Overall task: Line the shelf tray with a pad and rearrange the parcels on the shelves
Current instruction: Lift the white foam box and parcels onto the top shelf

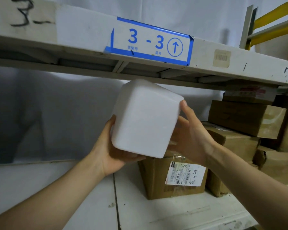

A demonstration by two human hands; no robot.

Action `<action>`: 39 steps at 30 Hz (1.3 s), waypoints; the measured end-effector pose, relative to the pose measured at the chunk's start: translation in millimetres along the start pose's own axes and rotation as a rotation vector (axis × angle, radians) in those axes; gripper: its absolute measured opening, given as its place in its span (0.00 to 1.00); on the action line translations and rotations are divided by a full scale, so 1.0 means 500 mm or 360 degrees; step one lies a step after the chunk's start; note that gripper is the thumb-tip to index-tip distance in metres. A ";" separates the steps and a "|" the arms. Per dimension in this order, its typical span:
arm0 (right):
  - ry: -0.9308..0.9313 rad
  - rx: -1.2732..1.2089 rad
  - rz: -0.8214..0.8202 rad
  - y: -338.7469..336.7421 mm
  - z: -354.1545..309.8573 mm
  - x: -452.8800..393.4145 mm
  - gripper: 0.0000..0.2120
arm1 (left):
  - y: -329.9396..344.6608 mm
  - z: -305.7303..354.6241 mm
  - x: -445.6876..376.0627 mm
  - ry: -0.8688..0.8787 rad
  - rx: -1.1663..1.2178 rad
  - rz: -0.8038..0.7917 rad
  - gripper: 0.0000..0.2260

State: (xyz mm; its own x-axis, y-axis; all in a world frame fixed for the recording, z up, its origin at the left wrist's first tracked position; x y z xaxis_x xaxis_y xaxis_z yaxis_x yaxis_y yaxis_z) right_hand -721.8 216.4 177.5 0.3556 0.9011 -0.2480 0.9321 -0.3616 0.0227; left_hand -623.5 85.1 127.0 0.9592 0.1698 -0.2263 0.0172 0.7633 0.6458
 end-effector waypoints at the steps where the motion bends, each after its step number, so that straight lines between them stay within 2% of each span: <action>1: 0.0000 0.0015 -0.0020 0.010 0.000 -0.002 0.35 | 0.001 0.003 0.005 0.0024 0.0027 -0.0054 0.21; 6: 0.0065 0.0047 -0.0087 0.049 0.008 -0.005 0.33 | 0.005 0.019 0.037 0.0266 0.0121 -0.0162 0.23; 11: 0.0136 0.0116 -0.0143 0.075 0.027 -0.002 0.29 | 0.024 0.018 0.045 0.0287 0.0112 -0.0360 0.30; 16: 0.0167 0.0243 -0.0085 0.072 0.025 0.008 0.28 | -0.010 0.035 0.056 0.0397 0.0131 -0.0228 0.24; 19: 0.0106 0.0404 0.0118 0.044 0.009 0.023 0.24 | -0.048 0.044 0.077 0.0442 0.0083 -0.0078 0.22; 24: -0.0032 0.0858 0.0709 -0.060 -0.013 0.051 0.23 | -0.119 0.046 0.119 0.0431 0.0039 0.0176 0.17; 26: 0.0115 0.1057 0.0821 -0.105 0.013 0.053 0.30 | -0.158 0.034 0.134 0.0404 0.0043 0.0297 0.17; 29: 0.0502 0.1215 0.0884 -0.163 0.078 0.055 0.44 | -0.205 0.010 0.150 0.0325 0.0061 0.0399 0.15; 31: 0.0631 0.1328 0.0908 -0.180 0.098 0.052 0.44 | -0.220 -0.002 0.156 0.0287 0.0051 0.0415 0.14; 36: 0.0815 0.1719 0.0988 -0.199 0.093 0.049 0.35 | -0.233 -0.023 0.154 0.0211 0.0036 0.0442 0.14; 39: 0.0904 0.1666 0.0922 -0.209 0.113 0.041 0.37 | -0.239 -0.030 0.149 0.0184 0.0019 0.0461 0.16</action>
State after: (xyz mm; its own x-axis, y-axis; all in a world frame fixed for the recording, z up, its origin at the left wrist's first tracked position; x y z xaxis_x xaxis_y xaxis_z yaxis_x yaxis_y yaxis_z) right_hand -815.9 259.3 115.5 0.8998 0.4361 -0.0125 0.2342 -0.5069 -0.8296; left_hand -558.4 15.8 21.9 0.8862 0.4494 -0.1125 -0.2481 0.6654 0.7041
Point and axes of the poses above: each hand's wrist, its own x-axis away from the middle knuckle, its own y-axis out of the palm, z = x × y, the point moved 9 cm from there along -x, towards the middle knuckle, and after that the axes turned 13 degrees about -z, right-handed, at the moved point
